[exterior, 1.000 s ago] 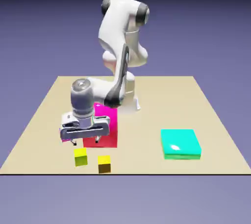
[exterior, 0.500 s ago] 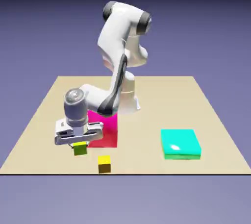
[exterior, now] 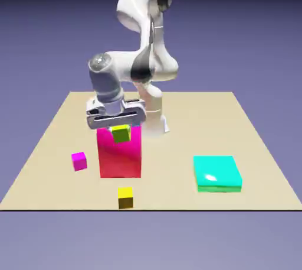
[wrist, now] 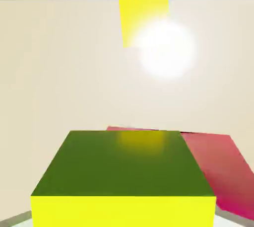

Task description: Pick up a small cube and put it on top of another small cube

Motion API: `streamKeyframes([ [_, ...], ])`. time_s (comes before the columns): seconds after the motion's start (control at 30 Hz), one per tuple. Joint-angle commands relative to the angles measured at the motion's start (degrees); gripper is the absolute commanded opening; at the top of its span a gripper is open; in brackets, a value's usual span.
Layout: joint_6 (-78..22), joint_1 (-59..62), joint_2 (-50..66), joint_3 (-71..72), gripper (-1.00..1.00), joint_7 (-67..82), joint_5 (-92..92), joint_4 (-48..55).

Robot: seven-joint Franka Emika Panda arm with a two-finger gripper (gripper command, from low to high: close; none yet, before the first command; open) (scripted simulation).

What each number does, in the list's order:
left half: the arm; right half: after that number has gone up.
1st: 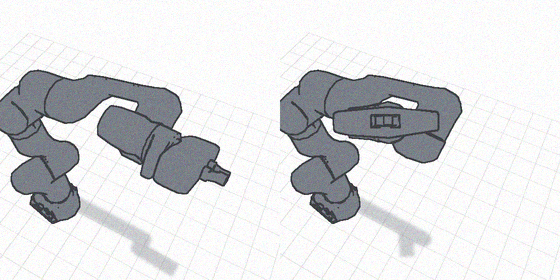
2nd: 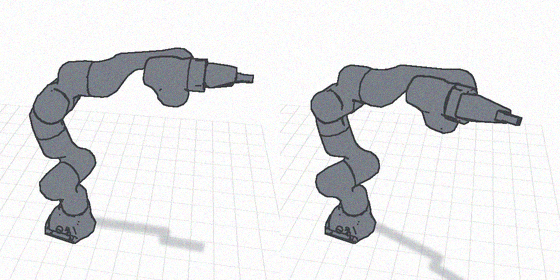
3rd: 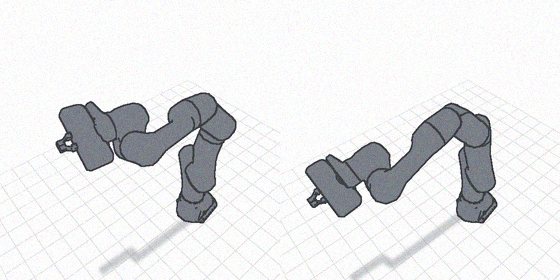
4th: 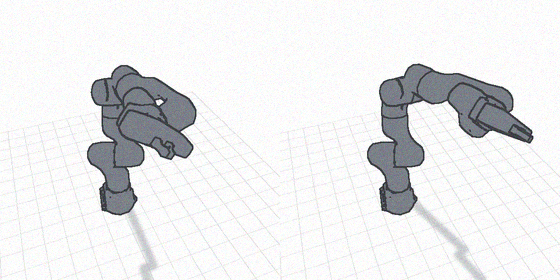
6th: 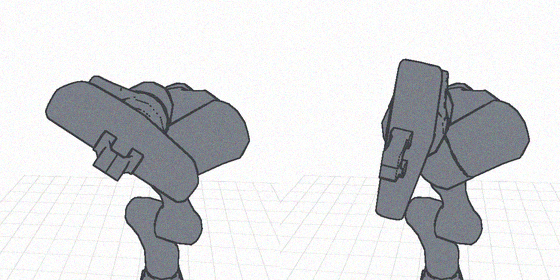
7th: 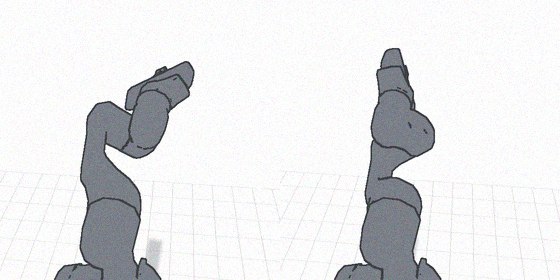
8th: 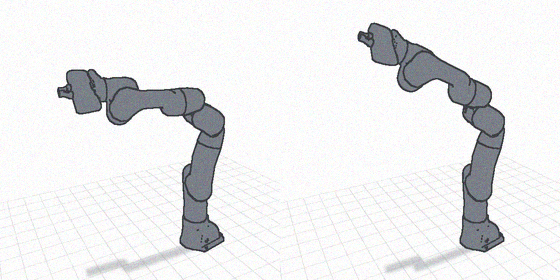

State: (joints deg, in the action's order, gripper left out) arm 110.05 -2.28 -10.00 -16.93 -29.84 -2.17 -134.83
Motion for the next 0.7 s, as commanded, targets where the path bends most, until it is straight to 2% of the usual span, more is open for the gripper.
streamKeyframes([
  [0.0,-1.3,0.7,-2.1,1.0,-1.00,-1.5,0.7,-0.6],
  [0.33,-13.8,7.3,-21.3,10.5,-1.00,-15.0,5.8,-6.2],
  [0.53,-3.3,7.5,-20.5,10.0,-1.00,-15.1,6.3,-15.9],
  [0.57,-3.3,7.5,-20.5,10.0,1.00,-15.1,6.3,-15.9],
  [0.67,-7.8,7.4,-20.8,10.2,1.00,-15.0,6.1,-11.7],
])
